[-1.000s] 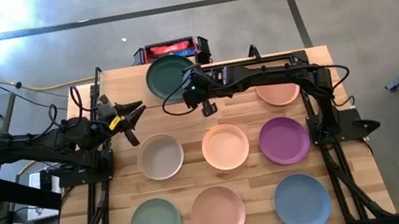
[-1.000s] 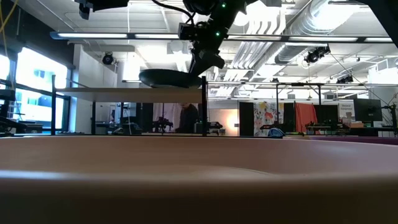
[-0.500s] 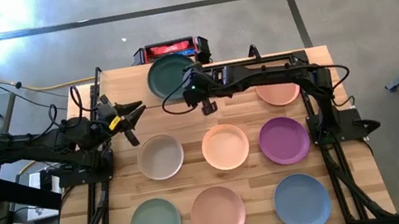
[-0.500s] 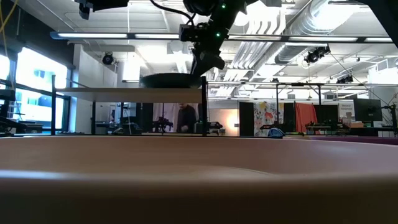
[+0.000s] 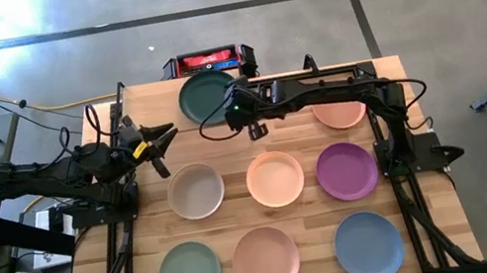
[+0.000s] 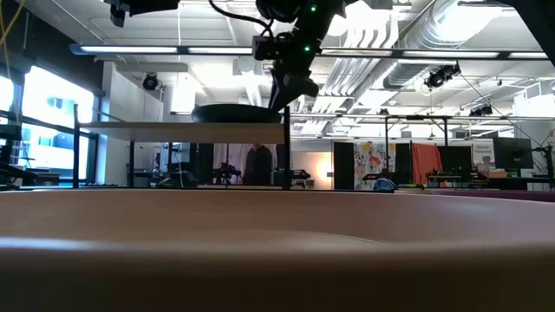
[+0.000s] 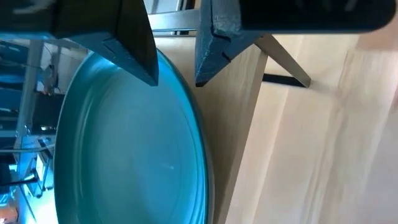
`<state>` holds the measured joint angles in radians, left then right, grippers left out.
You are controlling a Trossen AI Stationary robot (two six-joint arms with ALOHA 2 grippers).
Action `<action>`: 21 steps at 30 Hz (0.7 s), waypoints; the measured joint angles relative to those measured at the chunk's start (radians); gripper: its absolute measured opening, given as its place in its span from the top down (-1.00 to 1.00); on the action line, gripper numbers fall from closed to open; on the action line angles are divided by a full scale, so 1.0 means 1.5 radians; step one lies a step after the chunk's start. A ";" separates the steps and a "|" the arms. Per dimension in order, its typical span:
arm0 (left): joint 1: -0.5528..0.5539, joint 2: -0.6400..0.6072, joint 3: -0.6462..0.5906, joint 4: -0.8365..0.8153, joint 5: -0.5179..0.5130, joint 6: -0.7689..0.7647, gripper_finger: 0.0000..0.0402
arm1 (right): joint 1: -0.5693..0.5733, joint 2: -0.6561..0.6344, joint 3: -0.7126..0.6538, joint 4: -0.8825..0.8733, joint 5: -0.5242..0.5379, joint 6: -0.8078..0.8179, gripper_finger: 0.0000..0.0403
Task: Place and stack plates onto a shelf
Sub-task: Stack the bottom light brown plate on top the green plate on the shelf
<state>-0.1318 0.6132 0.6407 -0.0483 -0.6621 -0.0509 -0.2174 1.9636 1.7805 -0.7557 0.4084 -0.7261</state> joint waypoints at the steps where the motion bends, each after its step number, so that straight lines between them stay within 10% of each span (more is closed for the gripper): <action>1: 0.000 0.000 0.000 0.000 0.000 0.000 0.63 | 0.003 -0.002 0.000 -0.007 0.007 0.000 0.52; 13: 0.000 0.000 0.001 -0.026 0.004 -0.002 0.63 | 0.038 -0.077 -0.001 -0.029 0.014 0.044 0.52; 21: 0.000 0.000 0.001 -0.110 0.162 -0.110 0.63 | 0.076 -0.140 -0.001 -0.096 0.018 0.178 0.52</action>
<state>-0.1322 0.6132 0.6415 -0.2132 -0.4197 -0.2153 -0.1035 1.7541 1.7794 -0.8996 0.4360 -0.4588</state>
